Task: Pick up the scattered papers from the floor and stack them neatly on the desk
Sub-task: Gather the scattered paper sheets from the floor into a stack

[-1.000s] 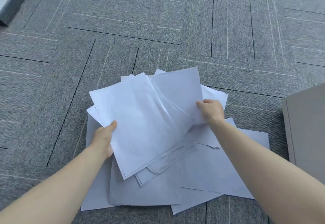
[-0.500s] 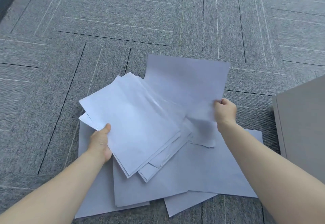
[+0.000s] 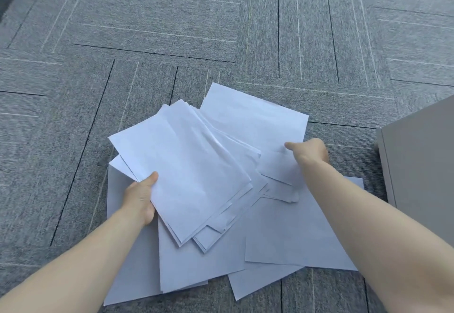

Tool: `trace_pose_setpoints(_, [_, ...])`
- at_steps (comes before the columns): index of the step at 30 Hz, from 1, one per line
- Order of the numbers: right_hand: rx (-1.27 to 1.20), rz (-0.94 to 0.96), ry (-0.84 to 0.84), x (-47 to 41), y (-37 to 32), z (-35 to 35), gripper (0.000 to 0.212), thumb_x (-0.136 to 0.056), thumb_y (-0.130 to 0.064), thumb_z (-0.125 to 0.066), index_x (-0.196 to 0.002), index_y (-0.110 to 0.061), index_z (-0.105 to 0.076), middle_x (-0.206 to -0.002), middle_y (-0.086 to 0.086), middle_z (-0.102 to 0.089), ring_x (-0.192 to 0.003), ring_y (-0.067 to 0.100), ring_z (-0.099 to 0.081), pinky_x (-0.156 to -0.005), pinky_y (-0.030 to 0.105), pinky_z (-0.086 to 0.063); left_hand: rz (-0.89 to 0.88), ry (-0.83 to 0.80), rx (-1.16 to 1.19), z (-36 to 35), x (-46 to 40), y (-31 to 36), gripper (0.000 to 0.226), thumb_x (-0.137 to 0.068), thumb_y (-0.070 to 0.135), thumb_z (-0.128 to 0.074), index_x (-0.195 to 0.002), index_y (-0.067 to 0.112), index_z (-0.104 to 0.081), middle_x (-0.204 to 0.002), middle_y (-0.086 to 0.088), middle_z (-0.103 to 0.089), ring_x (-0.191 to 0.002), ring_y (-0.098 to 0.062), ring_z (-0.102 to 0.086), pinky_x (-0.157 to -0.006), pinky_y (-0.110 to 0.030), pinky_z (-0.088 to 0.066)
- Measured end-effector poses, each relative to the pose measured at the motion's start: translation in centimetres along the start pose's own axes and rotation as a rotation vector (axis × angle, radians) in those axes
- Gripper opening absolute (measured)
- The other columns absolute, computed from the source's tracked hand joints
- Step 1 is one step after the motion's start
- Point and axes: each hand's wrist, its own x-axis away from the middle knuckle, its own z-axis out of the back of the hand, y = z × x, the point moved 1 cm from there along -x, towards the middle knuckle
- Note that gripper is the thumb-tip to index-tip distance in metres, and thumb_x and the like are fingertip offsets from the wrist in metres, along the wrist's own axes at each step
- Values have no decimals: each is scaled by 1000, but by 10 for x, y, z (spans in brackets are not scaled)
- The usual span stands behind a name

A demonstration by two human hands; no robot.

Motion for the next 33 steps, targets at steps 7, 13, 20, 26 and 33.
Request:
trace_pose_setpoints(7, [5,-37,-34,4,-9,-12,34,-64,-23,-80,-85,-10,-56,-104,16,-69,-100,36,-65,-97,45,-49,5,2,-12,3,-3,-1,46,-88,13,-65,-131,3,-53,-123,-15,-66,-101,-29,-67,-75,-39,-54])
trace_pose_setpoints(13, [11,40,-25,7,-8,-14,34,-75,-20,-65,-106,-5,-60,-99,14,-70,-84,30,-65,-73,31,-49,1,-16,-33,3,-3,-3,43,-89,12,-65,-130,2,-54,-120,-15,-67,-91,-24,-68,-75,-38,-52])
trace_pose_setpoints(20, [-40,-36,-19,8,-22,-16,87,-68,-36,-85,-129,-2,-34,-128,19,-60,-116,38,-59,-102,49,-42,0,-1,-51,1,-4,-4,42,-90,11,-64,-130,2,-54,-117,-13,-67,-90,-24,-67,-80,-39,-51])
trace_pose_setpoints(26, [-73,-91,-36,3,-27,-18,74,-63,-29,-87,-123,-3,-54,-126,18,-62,-114,36,-60,-97,43,-48,10,11,-89,1,-6,-4,42,-90,13,-64,-129,3,-56,-123,-16,-66,-101,-30,-66,-84,-42,-51])
trace_pose_setpoints(33, [-30,30,-66,1,-25,-22,23,-62,-24,-73,-79,-11,-65,-90,10,-70,-85,29,-65,-88,36,-52,21,22,-91,2,-7,-4,43,-90,13,-64,-131,2,-54,-123,-16,-65,-99,-29,-66,-80,-40,-51])
